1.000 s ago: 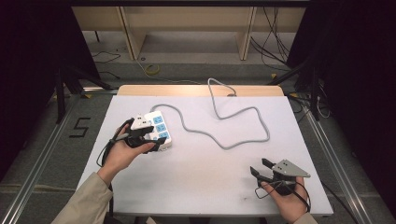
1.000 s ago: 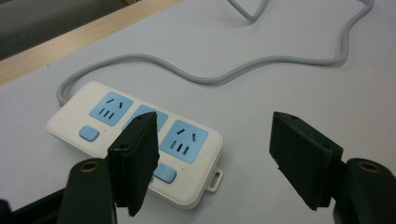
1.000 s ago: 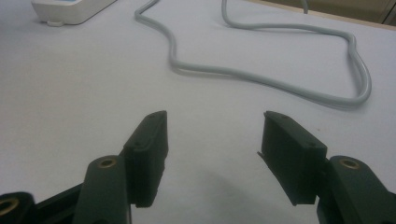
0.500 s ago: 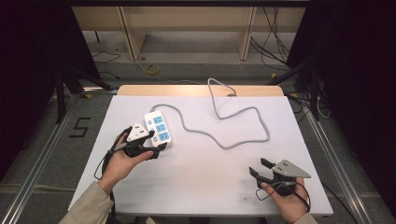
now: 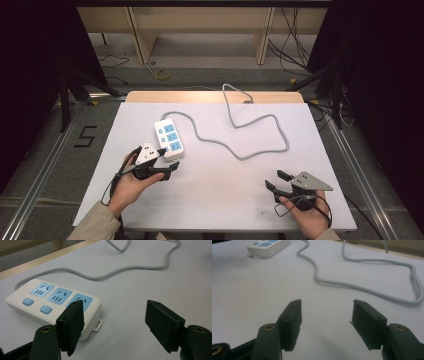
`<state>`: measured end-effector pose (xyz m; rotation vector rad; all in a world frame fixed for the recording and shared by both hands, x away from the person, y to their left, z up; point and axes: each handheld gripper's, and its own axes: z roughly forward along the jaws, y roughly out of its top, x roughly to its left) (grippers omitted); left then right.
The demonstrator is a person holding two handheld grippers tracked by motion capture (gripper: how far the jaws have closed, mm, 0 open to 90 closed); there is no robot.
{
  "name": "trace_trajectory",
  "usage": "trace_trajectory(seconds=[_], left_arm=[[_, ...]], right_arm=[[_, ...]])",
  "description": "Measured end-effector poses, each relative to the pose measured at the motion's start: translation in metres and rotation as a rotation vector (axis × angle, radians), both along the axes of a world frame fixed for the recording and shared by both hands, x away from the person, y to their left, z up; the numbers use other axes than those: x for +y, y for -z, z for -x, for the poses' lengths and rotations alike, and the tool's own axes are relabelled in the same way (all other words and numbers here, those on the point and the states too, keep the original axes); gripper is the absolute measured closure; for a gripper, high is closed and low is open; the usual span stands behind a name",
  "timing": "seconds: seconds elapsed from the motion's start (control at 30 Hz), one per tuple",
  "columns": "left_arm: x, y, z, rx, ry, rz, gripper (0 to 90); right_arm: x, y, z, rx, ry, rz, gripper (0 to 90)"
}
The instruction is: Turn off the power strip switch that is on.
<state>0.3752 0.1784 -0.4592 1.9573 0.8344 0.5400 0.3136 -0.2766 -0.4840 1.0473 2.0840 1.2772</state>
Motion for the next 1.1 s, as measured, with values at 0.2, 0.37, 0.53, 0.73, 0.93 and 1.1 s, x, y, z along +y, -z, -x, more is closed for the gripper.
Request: trace_trajectory(seconds=[0.2,0.37,0.53,0.73,0.93,1.1], left_arm=[[0.001,0.008,0.007,0.002,-0.010,-0.009,31.1],[0.005,0.014,0.011,-0.006,-0.015,-0.027,31.1],[0.009,0.020,0.017,-0.003,-0.021,-0.023,31.0],[0.015,0.026,0.023,-0.002,-0.041,-0.046,31.1],[0.014,0.029,0.022,-0.005,-0.045,-0.051,31.0],[0.014,0.029,0.022,-0.007,-0.048,-0.051,30.8]], right_arm=[[0.000,0.000,0.000,0.000,-0.003,0.002,41.8],[0.000,0.000,0.000,0.002,-0.008,0.002,41.8],[0.001,0.000,0.000,0.004,-0.017,-0.001,41.7],[0.002,0.000,0.000,0.009,-0.026,0.002,41.5],[0.003,0.001,-0.001,0.007,-0.029,0.009,41.1],[0.002,0.001,-0.001,0.003,-0.027,0.005,40.2]])
